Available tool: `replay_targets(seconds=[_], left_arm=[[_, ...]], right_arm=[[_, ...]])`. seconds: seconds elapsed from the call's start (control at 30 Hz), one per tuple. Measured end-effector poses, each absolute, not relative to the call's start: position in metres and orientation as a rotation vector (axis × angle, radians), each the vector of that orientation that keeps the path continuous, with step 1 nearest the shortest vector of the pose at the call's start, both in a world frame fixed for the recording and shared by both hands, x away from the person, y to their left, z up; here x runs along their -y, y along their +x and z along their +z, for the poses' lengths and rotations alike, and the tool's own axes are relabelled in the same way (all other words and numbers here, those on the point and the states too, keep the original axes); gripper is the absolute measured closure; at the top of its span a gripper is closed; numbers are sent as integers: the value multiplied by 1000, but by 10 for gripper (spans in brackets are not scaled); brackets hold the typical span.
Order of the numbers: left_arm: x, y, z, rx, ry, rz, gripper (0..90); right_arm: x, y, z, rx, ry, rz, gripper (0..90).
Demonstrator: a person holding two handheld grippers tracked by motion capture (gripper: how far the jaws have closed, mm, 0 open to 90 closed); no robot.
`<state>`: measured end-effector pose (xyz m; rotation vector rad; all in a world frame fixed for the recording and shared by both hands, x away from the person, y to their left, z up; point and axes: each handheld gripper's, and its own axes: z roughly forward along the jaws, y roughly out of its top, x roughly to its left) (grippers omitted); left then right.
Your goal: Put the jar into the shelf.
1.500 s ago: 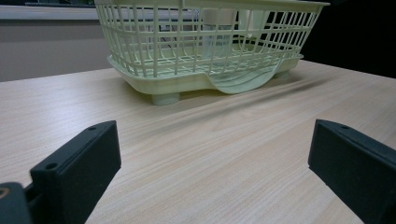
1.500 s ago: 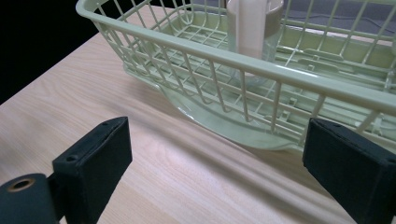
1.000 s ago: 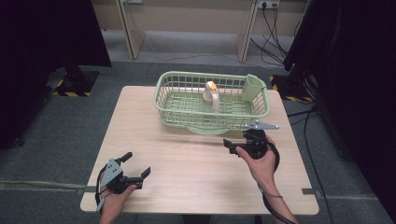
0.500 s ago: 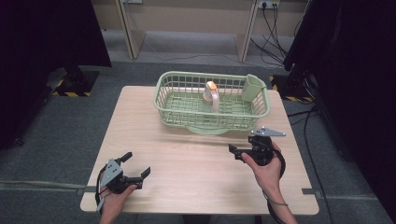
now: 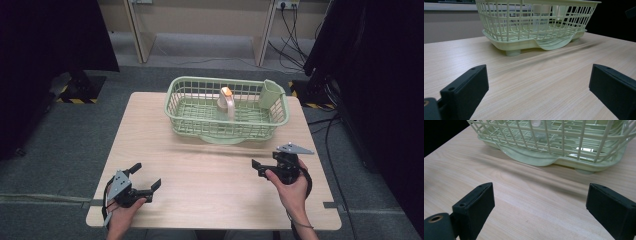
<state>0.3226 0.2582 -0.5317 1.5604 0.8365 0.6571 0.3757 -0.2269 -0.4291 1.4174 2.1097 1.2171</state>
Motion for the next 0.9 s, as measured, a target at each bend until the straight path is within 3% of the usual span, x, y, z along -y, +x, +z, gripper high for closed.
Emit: replay_targets(seconds=[0.9], left_arm=[[-258,322,-532,-836,1561,660,19]], right_arm=[[264,359,-454,-1990,1523,1227,85]])
